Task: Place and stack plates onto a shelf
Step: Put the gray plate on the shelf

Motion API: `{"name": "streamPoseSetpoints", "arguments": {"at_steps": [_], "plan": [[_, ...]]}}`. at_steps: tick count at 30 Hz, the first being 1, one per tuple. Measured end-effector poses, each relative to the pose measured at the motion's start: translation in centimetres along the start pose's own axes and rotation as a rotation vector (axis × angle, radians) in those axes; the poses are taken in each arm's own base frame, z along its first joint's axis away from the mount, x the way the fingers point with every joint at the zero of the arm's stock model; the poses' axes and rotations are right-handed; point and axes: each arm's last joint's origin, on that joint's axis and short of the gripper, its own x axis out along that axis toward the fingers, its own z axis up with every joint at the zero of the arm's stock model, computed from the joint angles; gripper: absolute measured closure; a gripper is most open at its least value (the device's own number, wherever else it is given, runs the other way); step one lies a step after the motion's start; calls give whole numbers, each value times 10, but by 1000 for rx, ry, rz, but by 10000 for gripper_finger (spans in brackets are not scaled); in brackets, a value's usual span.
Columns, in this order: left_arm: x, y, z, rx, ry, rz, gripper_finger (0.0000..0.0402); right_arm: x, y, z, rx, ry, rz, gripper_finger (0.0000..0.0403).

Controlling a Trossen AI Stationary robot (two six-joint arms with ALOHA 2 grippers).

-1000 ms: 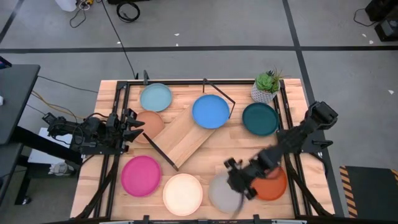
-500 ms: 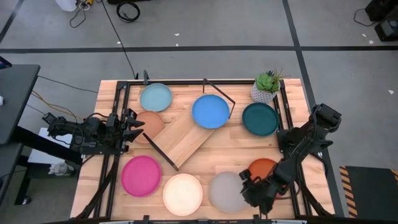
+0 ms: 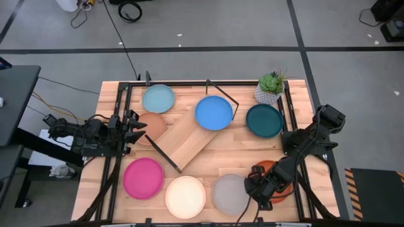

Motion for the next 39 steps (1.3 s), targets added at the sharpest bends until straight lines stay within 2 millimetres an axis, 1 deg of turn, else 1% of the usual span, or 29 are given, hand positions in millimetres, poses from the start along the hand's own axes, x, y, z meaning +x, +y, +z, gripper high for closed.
{"name": "streamPoseSetpoints", "arguments": {"at_steps": [2, 4, 6, 8, 10, 12, 15, 19, 24, 27, 32, 39], "plan": [[0, 0, 0, 0, 0, 0, 256, 0, -1, -1, -12, 3, -22, 241], [0, 0, 0, 0, 0, 0, 256, 0, -1, 1, -77, -36, -39, 241], [0, 0, 0, 0, 0, 0, 256, 0, 3, 4, -198, -106, -40, 241], [0, 0, 0, 0, 0, 0, 256, -1, 12, 5, -364, -185, -35, 241], [0, 0, 0, 0, 1, 0, 256, -1, 20, 2, -515, -241, -30, 241], [0, 0, 0, 0, 0, 0, 256, 2, 24, -4, -598, -277, -42, 243], [0, 0, 0, 0, 0, 0, 256, 15, 26, -10, -630, -265, -42, 247], [0, 0, 0, 0, 0, 0, 256, 38, 30, -15, -679, -190, -53, 254], [0, 0, 0, 0, 0, 0, 256, 53, 42, -12, -759, -134, -44, 265], [0, 0, 0, 0, 0, 0, 256, 57, 45, -9, -774, -120, -57, 271], [0, 0, 0, 0, 1, 0, 256, 58, 44, -9, -781, -121, -93, 289], [0, 0, 0, 0, 0, 0, 256, 59, 42, -8, -800, -105, -78, 353]]}}
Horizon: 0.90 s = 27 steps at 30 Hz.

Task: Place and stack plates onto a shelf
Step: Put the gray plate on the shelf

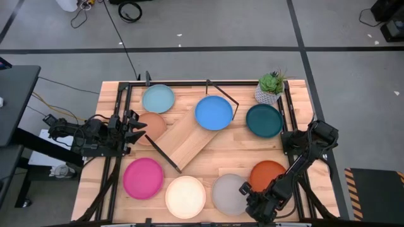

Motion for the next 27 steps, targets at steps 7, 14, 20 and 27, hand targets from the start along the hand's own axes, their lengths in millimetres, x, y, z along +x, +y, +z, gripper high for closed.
{"name": "streamPoseSetpoints", "arguments": {"at_steps": [7, 14, 20, 27], "plan": [[0, 0, 0, 0, 0, 0, 256, 1, -7, 1, -31, -1, -4, 392], [0, 0, 0, -1, 0, 0, 256, -10, -30, 2, -107, 8, -38, 387], [0, 0, 0, -2, 0, 0, 256, -43, -65, 4, -135, 27, -112, 390], [0, 0, 0, -1, 0, 0, 256, -54, -119, 2, -189, -21, -75, 390]]}}
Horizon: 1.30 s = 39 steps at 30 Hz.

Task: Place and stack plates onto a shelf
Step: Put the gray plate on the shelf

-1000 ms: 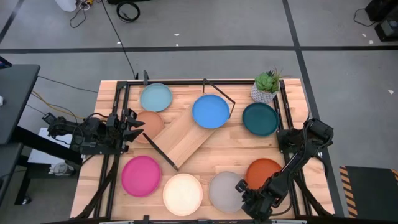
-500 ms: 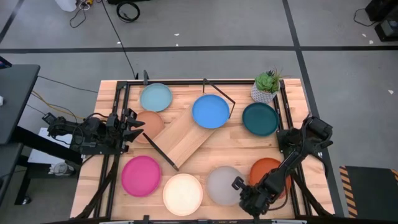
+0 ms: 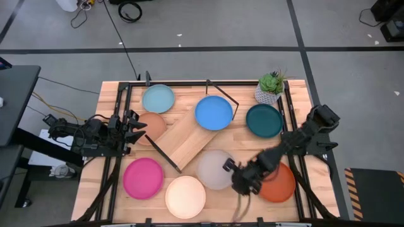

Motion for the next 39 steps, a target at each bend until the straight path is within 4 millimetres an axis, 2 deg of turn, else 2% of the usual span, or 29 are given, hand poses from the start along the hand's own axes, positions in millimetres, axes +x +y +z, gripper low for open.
{"name": "streamPoseSetpoints", "arguments": {"at_steps": [3, 15, 22, 29, 34, 39], "plan": [[0, 0, 0, -1, 0, 0, 256, 7, -22, -8, -30, -3, -3, 390], [0, 0, 0, 0, 0, 0, 256, 7, -99, -28, -117, -91, -32, 390], [0, 0, 0, 1, 2, 0, 256, 28, -139, -31, -146, -50, -27, 390], [0, 0, 0, 0, 0, 0, 256, 41, -184, -34, -67, -5, 10, 389], [0, 0, 0, 0, 0, 0, 256, 50, -205, -34, -40, -10, 1, 384], [0, 0, 0, 0, 0, 0, 256, 55, -210, -32, -37, -14, -6, 377]]}}
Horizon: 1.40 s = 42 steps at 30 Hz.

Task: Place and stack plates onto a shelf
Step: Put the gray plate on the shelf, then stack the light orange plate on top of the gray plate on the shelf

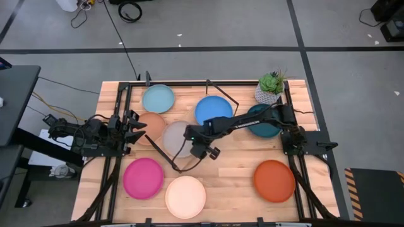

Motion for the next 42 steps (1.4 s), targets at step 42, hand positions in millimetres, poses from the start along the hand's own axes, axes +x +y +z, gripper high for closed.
{"name": "streamPoseSetpoints", "arguments": {"at_steps": [42], "plan": [[0, 0, 0, 1, -1, 0, 256, 26, 136, 85, -517, -163, -19, 270]]}}
